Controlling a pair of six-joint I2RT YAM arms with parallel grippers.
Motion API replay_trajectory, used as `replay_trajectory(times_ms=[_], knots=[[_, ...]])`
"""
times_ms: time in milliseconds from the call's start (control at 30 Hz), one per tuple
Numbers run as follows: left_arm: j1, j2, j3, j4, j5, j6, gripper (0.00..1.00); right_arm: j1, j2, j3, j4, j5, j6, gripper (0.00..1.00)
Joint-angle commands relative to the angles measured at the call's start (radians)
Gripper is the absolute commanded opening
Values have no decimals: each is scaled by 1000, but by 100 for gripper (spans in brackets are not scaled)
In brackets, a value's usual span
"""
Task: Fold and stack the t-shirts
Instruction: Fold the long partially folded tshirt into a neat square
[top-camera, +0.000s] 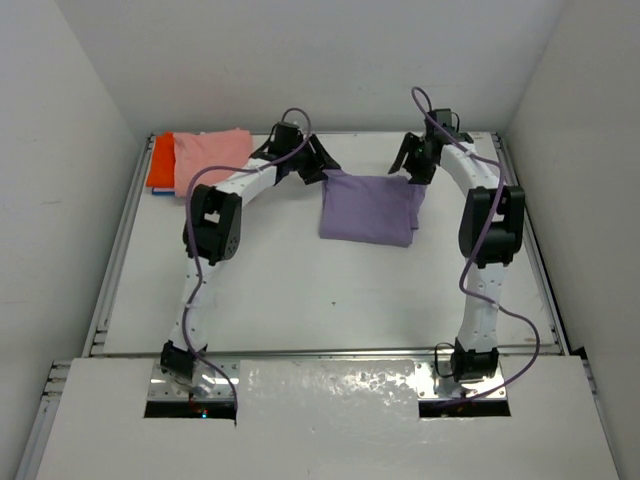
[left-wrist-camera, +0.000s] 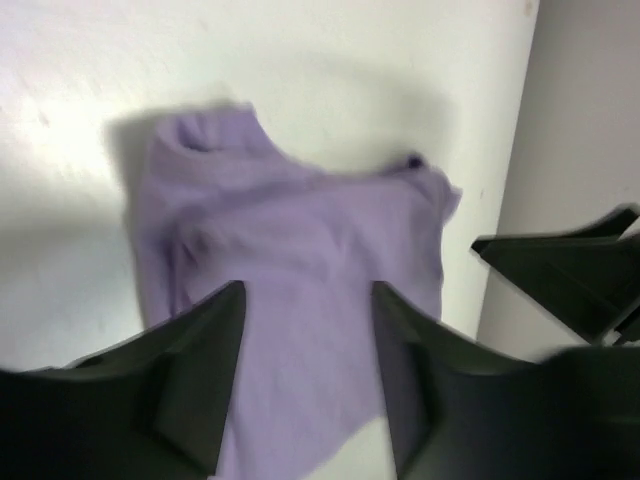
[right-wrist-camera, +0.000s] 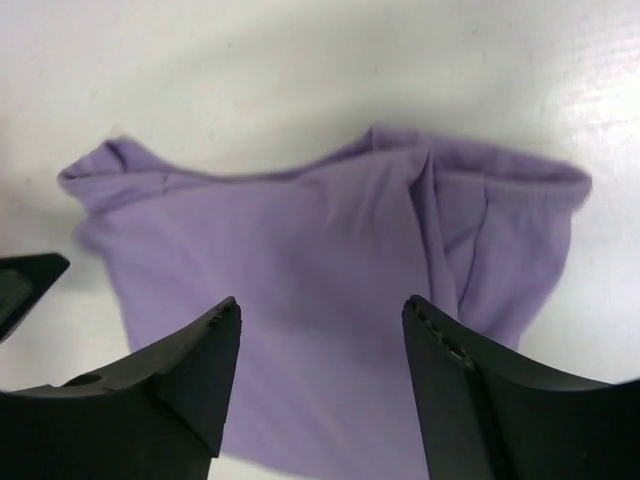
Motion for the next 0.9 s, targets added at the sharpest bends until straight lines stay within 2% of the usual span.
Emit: replay_trajectory(times_ms=[0,167,267,567,867], knots=[[25,103,161,114,71,-34,54,-12,56,104,5,6,1,65],[51,110,187,111,69,29,60,-23,24,72,52,0,-66,67],[54,111,177,89,75,59,60,-39,24,34,55,-15,-85,63],[51,90,116,236,228,118,53,-46,-50,-141,124,-109,-128,48],[22,140,124,342,301,52,51,-46,-102,-232,140,-133,-125,45]])
